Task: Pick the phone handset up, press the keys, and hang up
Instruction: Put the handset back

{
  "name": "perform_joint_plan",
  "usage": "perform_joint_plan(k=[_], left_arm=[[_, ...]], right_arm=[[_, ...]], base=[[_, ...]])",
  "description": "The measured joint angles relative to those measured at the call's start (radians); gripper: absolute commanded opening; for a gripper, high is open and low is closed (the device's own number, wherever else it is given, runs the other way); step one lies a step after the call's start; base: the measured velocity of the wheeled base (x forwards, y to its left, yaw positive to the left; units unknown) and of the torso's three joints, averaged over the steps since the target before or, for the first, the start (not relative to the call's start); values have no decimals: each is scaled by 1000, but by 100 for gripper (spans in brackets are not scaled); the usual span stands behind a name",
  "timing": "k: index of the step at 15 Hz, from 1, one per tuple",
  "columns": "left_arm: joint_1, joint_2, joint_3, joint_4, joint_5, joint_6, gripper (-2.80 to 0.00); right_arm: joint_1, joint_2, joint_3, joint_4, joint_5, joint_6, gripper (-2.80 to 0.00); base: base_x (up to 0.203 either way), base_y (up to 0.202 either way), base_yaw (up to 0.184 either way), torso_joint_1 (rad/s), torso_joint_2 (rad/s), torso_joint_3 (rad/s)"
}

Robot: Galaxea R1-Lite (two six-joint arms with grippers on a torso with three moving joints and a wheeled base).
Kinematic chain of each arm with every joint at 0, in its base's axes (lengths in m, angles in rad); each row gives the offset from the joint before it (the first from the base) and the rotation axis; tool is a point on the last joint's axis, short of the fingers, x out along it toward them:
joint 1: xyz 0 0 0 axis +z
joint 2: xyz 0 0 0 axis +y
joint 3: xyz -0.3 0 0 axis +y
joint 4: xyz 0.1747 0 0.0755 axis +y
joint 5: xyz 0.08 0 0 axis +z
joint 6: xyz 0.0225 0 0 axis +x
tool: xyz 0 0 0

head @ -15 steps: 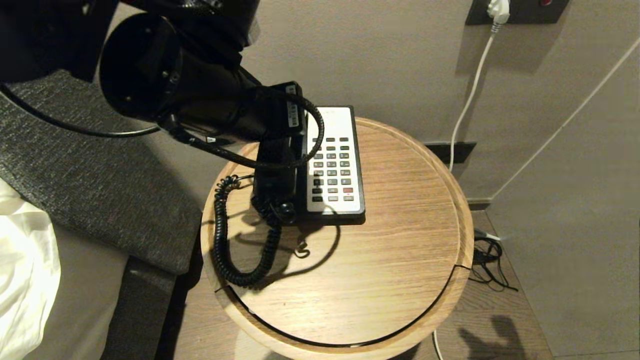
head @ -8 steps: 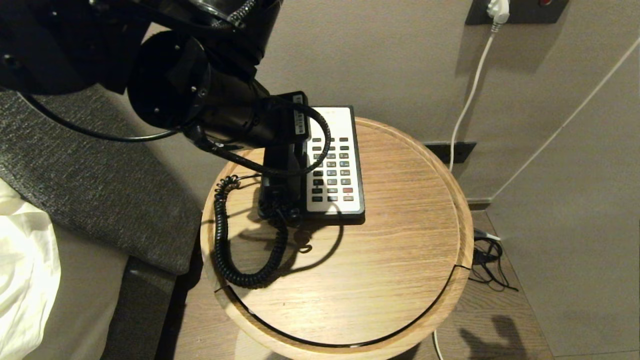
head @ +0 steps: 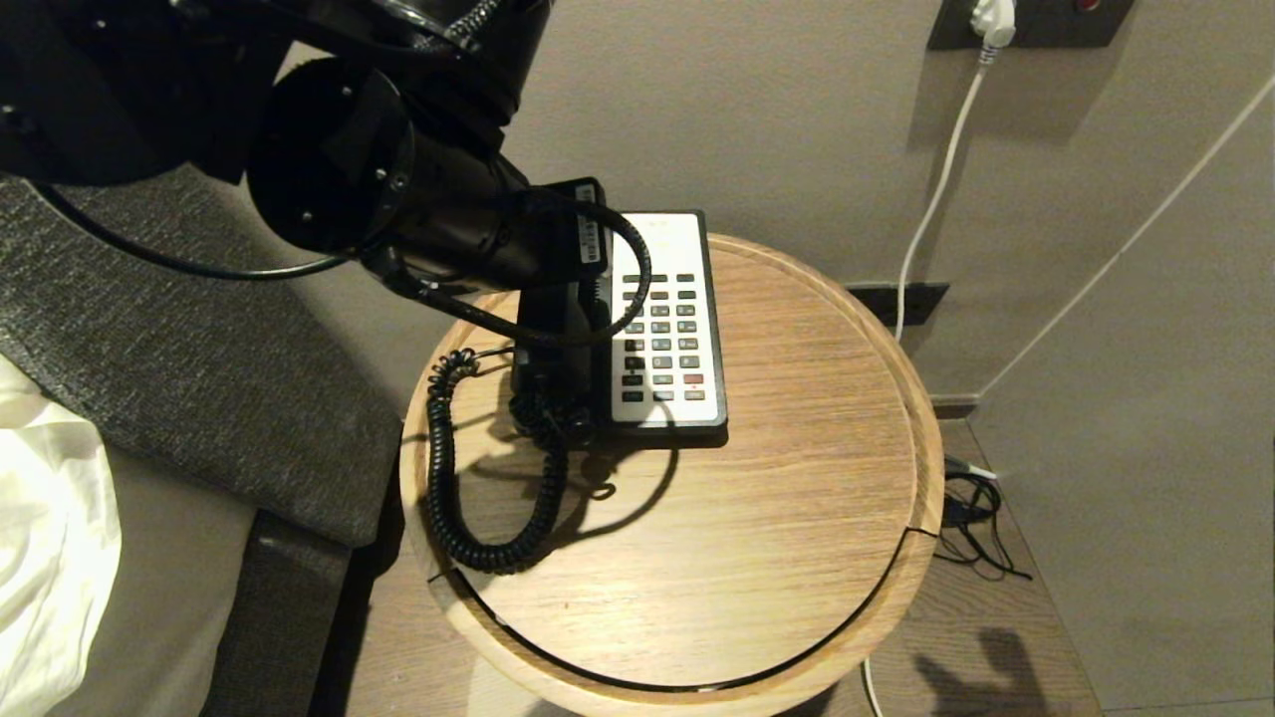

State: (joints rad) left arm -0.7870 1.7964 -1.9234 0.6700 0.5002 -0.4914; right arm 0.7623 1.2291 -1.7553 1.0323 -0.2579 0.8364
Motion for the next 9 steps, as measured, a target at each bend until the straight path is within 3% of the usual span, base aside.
perform_joint_plan(k=[9], left_arm=[[0,25,26,0,1,-10,-280]], right_arm=[[0,0,-4,0,3,0,-280]], base=[[0,0,0,0,0,0]])
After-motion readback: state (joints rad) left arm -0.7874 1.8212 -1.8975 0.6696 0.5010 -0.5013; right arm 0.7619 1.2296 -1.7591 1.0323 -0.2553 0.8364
